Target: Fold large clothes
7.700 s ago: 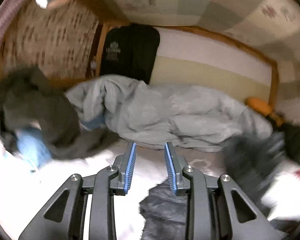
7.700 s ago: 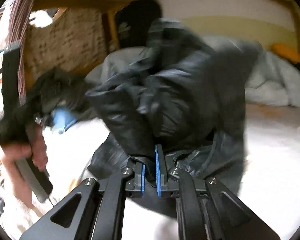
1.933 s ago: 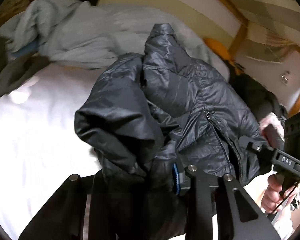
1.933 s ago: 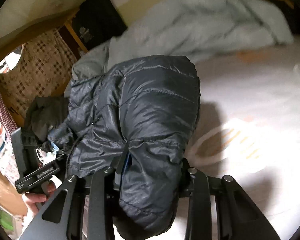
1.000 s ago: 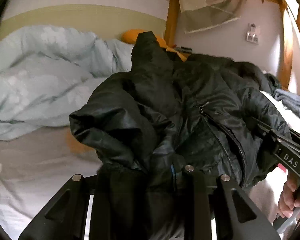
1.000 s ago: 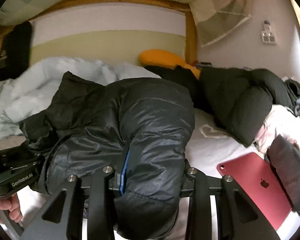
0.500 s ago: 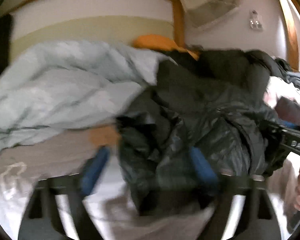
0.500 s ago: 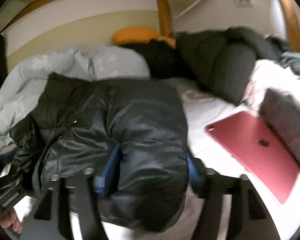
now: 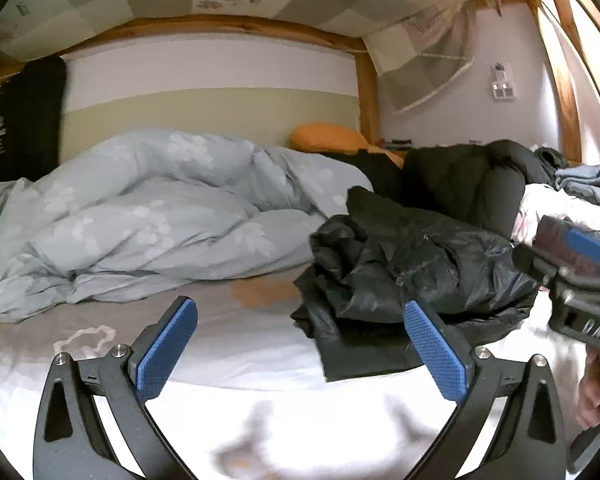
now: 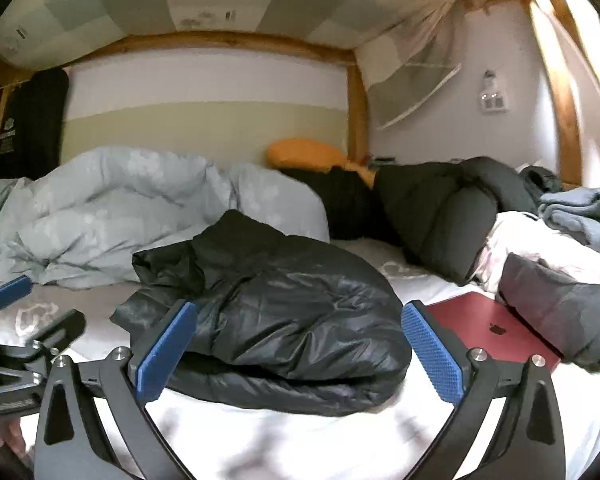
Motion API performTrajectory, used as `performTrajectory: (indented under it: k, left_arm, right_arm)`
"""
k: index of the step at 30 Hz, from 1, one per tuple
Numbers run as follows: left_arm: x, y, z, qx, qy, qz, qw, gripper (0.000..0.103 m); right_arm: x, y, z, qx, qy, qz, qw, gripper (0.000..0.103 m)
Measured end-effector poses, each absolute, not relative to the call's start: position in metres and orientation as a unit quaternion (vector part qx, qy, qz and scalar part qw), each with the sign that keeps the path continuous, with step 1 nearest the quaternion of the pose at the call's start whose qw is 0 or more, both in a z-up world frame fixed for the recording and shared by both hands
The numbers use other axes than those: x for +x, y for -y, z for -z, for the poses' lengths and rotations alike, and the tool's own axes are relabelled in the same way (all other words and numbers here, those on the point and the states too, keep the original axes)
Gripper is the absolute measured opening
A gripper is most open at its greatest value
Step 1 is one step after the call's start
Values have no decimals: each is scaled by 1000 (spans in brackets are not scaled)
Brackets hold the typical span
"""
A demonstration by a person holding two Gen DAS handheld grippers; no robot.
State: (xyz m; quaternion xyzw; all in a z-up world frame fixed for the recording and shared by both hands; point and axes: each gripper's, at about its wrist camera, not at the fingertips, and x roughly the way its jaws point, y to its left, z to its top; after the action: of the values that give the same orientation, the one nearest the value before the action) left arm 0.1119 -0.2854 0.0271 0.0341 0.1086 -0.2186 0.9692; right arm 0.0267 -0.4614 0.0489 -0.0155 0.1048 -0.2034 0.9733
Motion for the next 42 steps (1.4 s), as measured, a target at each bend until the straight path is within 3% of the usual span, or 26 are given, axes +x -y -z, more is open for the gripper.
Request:
performTrajectory:
  k: [16, 42]
  left_arm:
    - [106, 242, -4, -19, -98, 154, 983, 103]
    - [103, 257, -1, 18, -103, 149, 983, 103]
  right_arm:
    - [33, 455, -16, -33, -137, 208, 968, 103]
    - [40, 457, -12, -34, -152, 213, 965, 102]
